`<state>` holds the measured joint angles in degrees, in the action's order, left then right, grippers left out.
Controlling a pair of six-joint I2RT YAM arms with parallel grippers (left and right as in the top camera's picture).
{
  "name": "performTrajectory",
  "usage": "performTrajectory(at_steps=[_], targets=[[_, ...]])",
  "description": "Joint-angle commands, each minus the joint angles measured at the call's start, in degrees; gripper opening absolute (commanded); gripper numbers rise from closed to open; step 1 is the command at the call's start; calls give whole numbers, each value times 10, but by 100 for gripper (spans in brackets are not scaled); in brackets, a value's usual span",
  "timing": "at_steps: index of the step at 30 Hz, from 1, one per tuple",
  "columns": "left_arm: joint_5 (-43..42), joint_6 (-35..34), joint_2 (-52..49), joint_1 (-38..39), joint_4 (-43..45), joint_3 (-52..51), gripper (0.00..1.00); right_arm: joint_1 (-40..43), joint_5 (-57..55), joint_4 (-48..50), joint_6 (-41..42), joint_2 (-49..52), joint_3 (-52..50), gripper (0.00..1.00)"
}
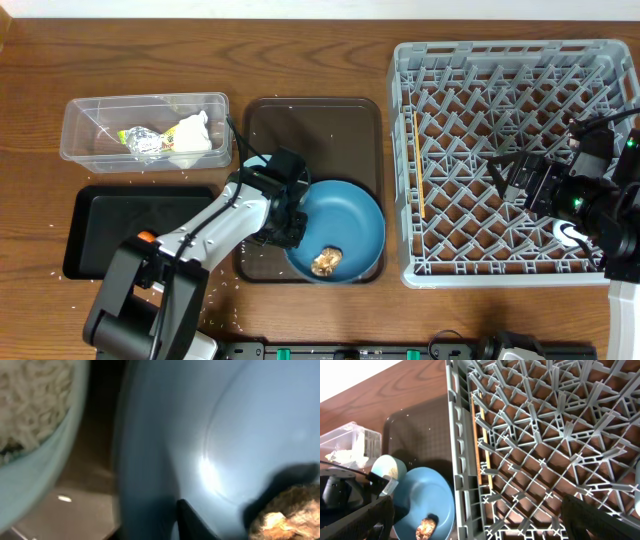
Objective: Sort waste into correct bins and load items into the dishwasher rack
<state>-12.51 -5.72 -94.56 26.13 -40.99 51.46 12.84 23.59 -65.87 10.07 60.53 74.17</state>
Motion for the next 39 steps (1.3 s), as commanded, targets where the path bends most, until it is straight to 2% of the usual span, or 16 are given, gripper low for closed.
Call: performTrajectory(at_steps=[1,9,15,21,28,35,39], targets=[[16,7,12,2,-36,17,6,-5,6,3,6,1,0,99],[17,5,111,2,-118,63,6,-5,6,8,6,1,0,99],[29,-8,180,2,-137,65,6,-5,6,8,6,1,0,99],[192,-85,238,-22,-269,127,6,-5,6,8,6,1,0,99],[250,-103,287,-118,-389,224,6,-5,6,7,6,1,0,99],[400,-167,323,-253,-431,235,6,-5,6,9,5,1,0,99],[469,-218,321,-295,-436,226,6,-5,6,12,5,1,0,99]])
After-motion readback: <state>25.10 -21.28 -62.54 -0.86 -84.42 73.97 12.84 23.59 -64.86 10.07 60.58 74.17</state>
